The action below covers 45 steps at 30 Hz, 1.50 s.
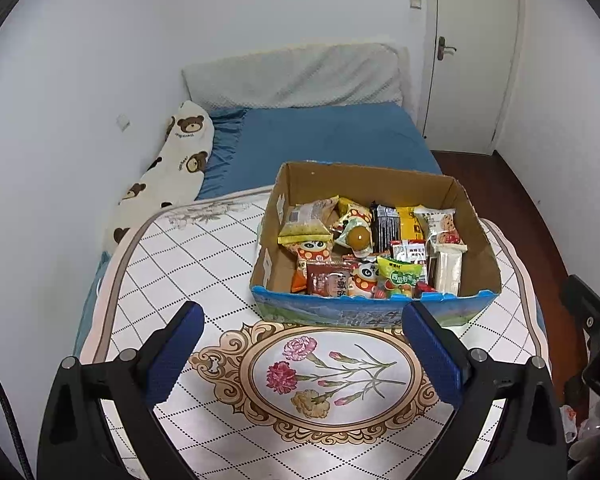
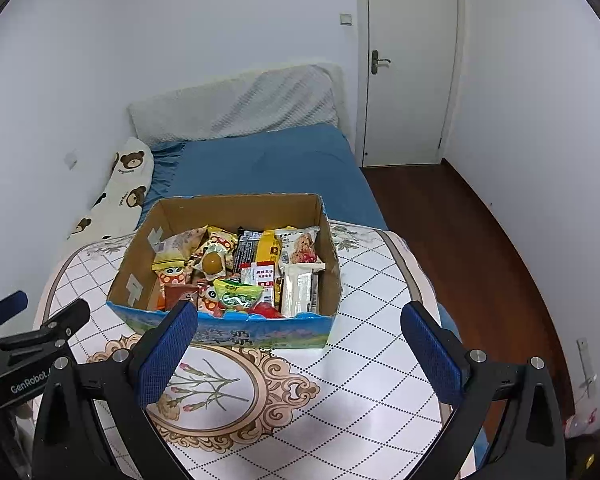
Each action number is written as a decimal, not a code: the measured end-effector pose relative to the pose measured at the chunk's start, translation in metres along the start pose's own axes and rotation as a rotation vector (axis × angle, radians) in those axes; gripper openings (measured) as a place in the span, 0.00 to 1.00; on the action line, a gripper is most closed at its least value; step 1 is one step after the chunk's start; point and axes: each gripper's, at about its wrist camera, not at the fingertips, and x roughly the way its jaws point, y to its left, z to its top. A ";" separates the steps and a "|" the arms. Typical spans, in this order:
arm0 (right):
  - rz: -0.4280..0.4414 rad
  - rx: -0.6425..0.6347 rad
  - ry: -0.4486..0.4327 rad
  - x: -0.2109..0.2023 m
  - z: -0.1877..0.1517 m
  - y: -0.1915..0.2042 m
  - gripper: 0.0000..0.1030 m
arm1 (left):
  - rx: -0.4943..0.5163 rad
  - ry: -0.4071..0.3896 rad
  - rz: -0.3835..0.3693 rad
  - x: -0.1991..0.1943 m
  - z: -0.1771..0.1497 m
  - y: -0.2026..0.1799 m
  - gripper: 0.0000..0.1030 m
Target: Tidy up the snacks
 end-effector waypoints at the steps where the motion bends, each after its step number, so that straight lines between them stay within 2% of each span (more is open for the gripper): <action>1: -0.002 -0.002 0.003 0.002 0.000 0.000 1.00 | 0.001 0.003 0.000 0.002 0.000 -0.001 0.98; 17: -0.022 -0.011 0.011 0.011 0.002 -0.005 1.00 | 0.022 0.006 -0.004 0.007 0.004 -0.009 0.99; 45: -0.020 0.002 0.001 0.000 0.004 -0.009 1.00 | 0.027 -0.008 -0.023 -0.006 0.008 -0.015 0.99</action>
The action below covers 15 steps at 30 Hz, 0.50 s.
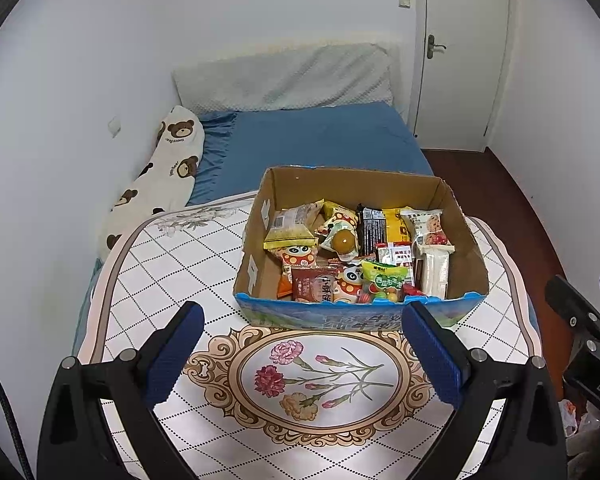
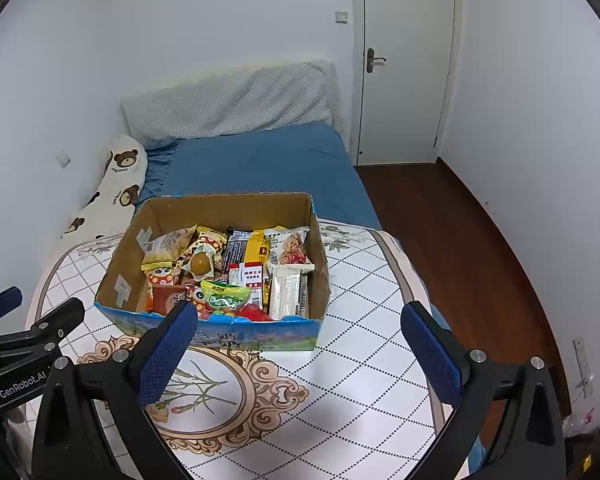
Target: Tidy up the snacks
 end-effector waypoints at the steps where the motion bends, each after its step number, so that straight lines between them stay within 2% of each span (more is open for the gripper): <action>1: 0.001 0.000 -0.001 -0.001 0.001 0.000 1.00 | 0.001 -0.001 -0.001 -0.001 0.001 -0.001 0.99; 15: 0.017 0.010 -0.010 -0.006 0.003 -0.002 1.00 | -0.002 -0.022 -0.003 -0.010 0.004 0.000 0.99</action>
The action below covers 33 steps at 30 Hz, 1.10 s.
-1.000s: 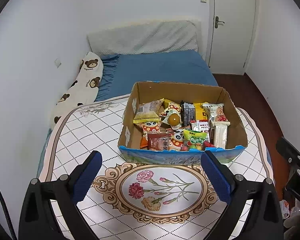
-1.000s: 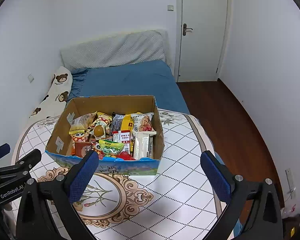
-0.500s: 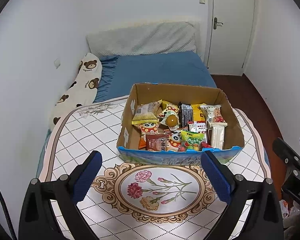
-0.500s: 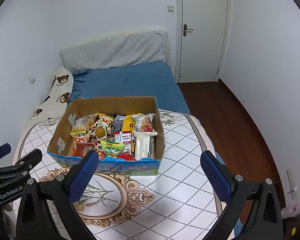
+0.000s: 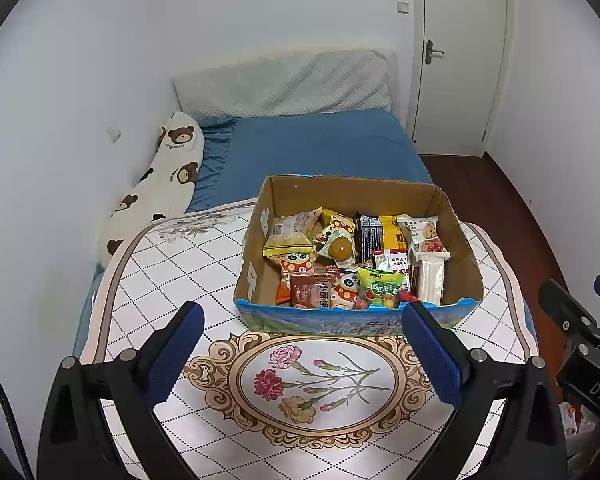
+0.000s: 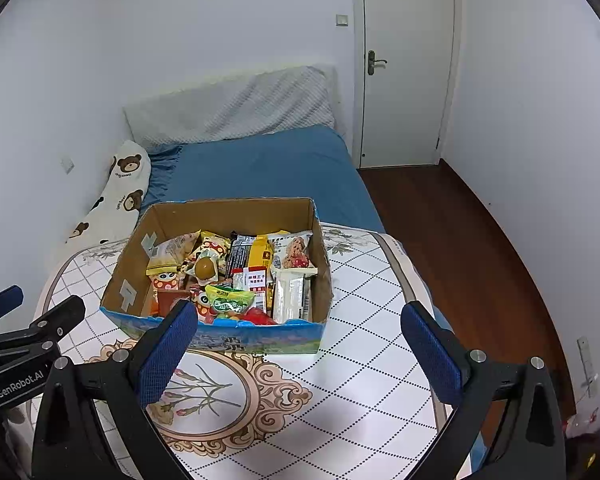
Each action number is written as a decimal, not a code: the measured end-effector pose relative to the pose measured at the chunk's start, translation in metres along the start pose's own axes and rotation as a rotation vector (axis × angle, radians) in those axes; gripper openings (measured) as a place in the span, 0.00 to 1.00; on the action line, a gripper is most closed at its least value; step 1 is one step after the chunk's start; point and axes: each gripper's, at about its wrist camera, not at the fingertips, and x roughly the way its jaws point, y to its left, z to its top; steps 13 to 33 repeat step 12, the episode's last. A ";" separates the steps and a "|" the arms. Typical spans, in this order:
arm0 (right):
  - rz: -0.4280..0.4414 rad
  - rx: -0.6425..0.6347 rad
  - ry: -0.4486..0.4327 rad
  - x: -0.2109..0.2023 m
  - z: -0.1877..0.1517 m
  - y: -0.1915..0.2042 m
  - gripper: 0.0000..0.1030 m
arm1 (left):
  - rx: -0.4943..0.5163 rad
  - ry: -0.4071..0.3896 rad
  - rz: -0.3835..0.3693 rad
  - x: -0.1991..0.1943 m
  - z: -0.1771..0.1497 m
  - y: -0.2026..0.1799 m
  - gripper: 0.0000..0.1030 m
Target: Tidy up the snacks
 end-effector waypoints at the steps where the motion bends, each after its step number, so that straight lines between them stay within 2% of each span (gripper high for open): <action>1: 0.000 0.000 0.000 0.000 0.000 0.000 1.00 | 0.001 0.000 -0.001 0.000 0.000 0.000 0.99; 33: -0.001 -0.003 0.000 -0.001 -0.001 0.000 1.00 | 0.004 -0.015 0.001 -0.004 0.000 -0.002 0.99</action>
